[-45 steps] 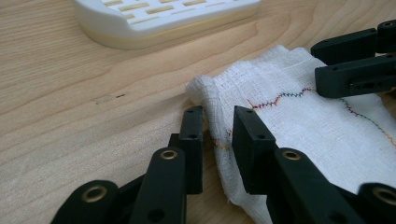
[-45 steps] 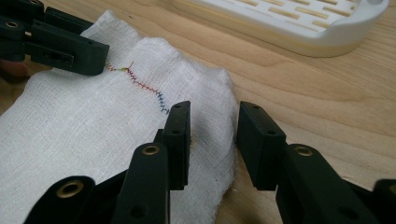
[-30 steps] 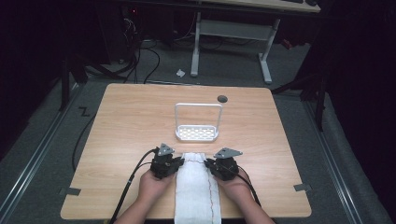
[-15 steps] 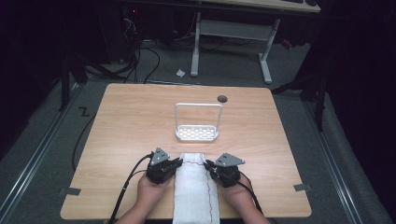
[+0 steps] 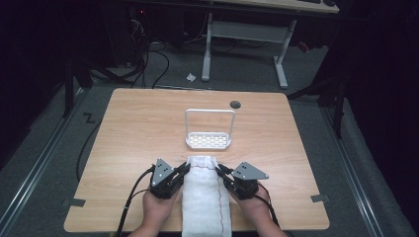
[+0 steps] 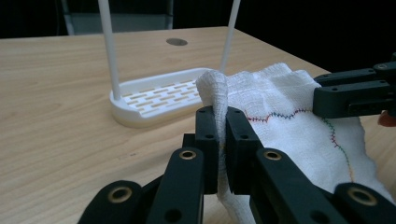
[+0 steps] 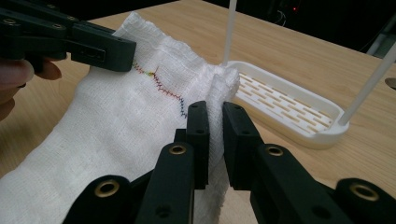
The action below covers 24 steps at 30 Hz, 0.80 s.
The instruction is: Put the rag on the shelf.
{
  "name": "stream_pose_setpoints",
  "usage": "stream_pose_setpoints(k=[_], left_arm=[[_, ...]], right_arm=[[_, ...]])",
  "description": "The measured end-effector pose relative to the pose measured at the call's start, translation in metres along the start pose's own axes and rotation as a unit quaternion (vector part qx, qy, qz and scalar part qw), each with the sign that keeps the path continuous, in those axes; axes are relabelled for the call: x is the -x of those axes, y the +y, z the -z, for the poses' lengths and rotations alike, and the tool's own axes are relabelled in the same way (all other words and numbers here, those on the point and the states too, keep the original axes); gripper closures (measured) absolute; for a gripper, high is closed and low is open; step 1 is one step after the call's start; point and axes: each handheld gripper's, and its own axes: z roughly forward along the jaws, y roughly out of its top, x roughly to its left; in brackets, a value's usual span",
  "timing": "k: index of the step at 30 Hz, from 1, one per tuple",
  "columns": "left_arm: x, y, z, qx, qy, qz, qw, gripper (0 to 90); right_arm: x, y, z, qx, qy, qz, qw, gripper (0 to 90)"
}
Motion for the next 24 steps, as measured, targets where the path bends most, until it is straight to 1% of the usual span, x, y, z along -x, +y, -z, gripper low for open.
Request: stream_pose_setpoints(k=[3, 4, 5, 7, 9, 10, 13, 16, 17, 18, 20, 24], left_arm=[[-0.001, 0.007, 0.002, 0.009, 0.008, 0.004, 0.9999, 85.3], [-0.001, 0.01, 0.003, 0.013, 0.01, 0.004, 0.9999, 85.3], [0.0, 0.014, 0.004, 0.017, 0.012, 0.003, 0.9998, 85.3], [0.001, 0.02, 0.007, 0.029, 0.017, 0.0, 0.9994, 85.4], [0.001, 0.026, 0.01, 0.039, 0.02, -0.001, 0.999, 85.4], [0.001, 0.029, 0.01, 0.042, 0.02, 0.0, 0.9989, 85.3], [-0.001, 0.04, 0.011, 0.051, 0.022, -0.002, 0.9985, 85.4], [0.0, 0.052, 0.012, 0.062, 0.027, -0.013, 0.9977, 85.5], [0.001, 0.057, 0.012, 0.064, 0.032, -0.019, 0.9972, 85.6], [0.001, 0.06, 0.012, 0.067, 0.033, -0.022, 0.997, 85.6], [0.001, 0.069, 0.012, 0.078, 0.029, -0.024, 0.9962, 85.7], [0.0, 0.084, 0.013, 0.097, 0.029, -0.029, 0.9944, 85.8]], right_arm=[[-0.004, 0.007, 0.0, 0.01, -0.012, 0.01, 0.9998, 81.9], [-0.008, 0.013, 0.002, 0.022, -0.021, 0.021, 0.9993, 81.9], [-0.008, 0.013, 0.002, 0.022, -0.021, 0.021, 0.9993, 81.9], [-0.009, 0.02, 0.004, 0.03, -0.026, 0.021, 0.999, 81.8], [-0.009, 0.027, 0.006, 0.042, -0.028, 0.016, 0.9986, 81.8], [-0.009, 0.03, 0.007, 0.047, -0.03, 0.019, 0.9982, 81.8], [-0.008, 0.039, 0.01, 0.059, -0.035, 0.024, 0.9973, 81.8], [-0.006, 0.049, 0.011, 0.072, -0.041, 0.025, 0.9963, 82.0], [-0.005, 0.051, 0.012, 0.073, -0.041, 0.026, 0.9962, 82.0], [-0.004, 0.056, 0.012, 0.078, -0.042, 0.026, 0.9958, 82.0], [-0.002, 0.064, 0.014, 0.086, -0.045, 0.028, 0.9949, 82.0], [0.002, 0.08, 0.018, 0.107, -0.053, 0.032, 0.9923, 82.0]])
